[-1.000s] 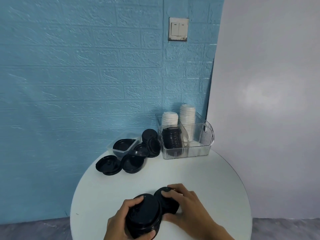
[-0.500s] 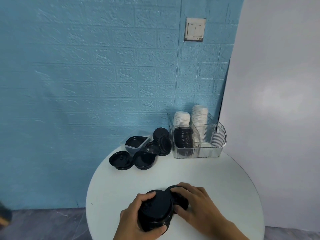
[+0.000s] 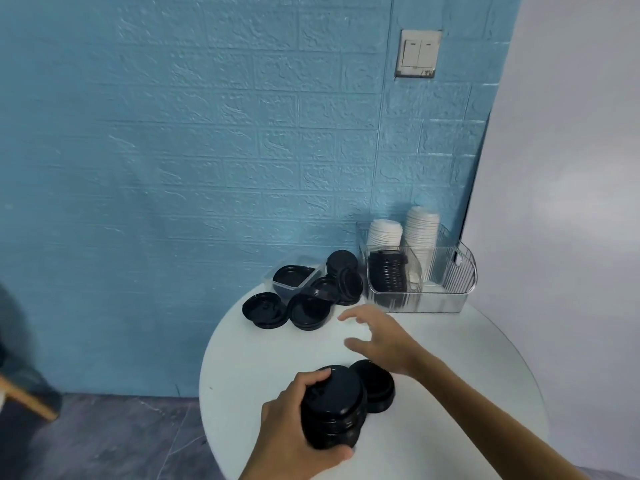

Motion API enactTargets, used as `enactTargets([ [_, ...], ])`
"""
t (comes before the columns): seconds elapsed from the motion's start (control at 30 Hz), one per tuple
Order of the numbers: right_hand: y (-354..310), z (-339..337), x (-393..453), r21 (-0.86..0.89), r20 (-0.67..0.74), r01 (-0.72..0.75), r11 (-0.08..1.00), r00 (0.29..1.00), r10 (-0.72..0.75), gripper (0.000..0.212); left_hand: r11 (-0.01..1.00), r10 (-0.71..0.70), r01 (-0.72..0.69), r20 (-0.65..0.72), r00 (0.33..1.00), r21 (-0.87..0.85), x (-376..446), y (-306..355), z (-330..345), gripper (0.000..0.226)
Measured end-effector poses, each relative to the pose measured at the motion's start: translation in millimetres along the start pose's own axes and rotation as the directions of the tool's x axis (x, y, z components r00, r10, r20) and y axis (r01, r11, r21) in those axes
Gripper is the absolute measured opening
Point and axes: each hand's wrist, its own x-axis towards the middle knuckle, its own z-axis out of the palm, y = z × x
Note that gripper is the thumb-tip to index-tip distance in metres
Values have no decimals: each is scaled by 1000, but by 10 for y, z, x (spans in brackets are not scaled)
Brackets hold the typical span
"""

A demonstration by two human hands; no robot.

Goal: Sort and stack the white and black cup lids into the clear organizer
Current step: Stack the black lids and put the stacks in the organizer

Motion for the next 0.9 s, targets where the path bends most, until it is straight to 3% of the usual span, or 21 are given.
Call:
enactTargets([
  [0.1, -129, 130, 347, -141, 58, 77, 987, 996, -69, 53, 999, 17, -18, 12, 1000, 34, 14, -3, 0, 90],
  [0.23, -155, 329, 652, -360, 148, 92, 928, 988, -40, 63, 999, 13, -13, 3, 1000, 38, 11, 1, -13, 88],
  [0.37, -74, 430, 766, -507, 55, 81, 858, 997, -61, 42, 999, 20, -20, 11, 1000, 47, 21, 1, -24, 87],
  [0.47, -44, 410, 728, -436, -33, 53, 898, 997, -75, 27, 998, 32, -32, 2, 999, 50, 22, -12, -25, 85],
  [0.67, -77, 114, 379, -37, -156, 74, 997, 985, -79, 11, 998, 51, -51, 2, 999, 31, 13, -23, -10, 84],
  [0.77, -66, 14, 174, 148, -169, 76, 986, 984, -50, 23, 998, 53, -53, -10, 999, 21, 14, -31, -6, 84],
  [0.9, 4, 18, 15, 28, -101, 48, 998, 994, -45, 12, 998, 49, -49, -16, 999, 28, 12, -41, 6, 84],
])
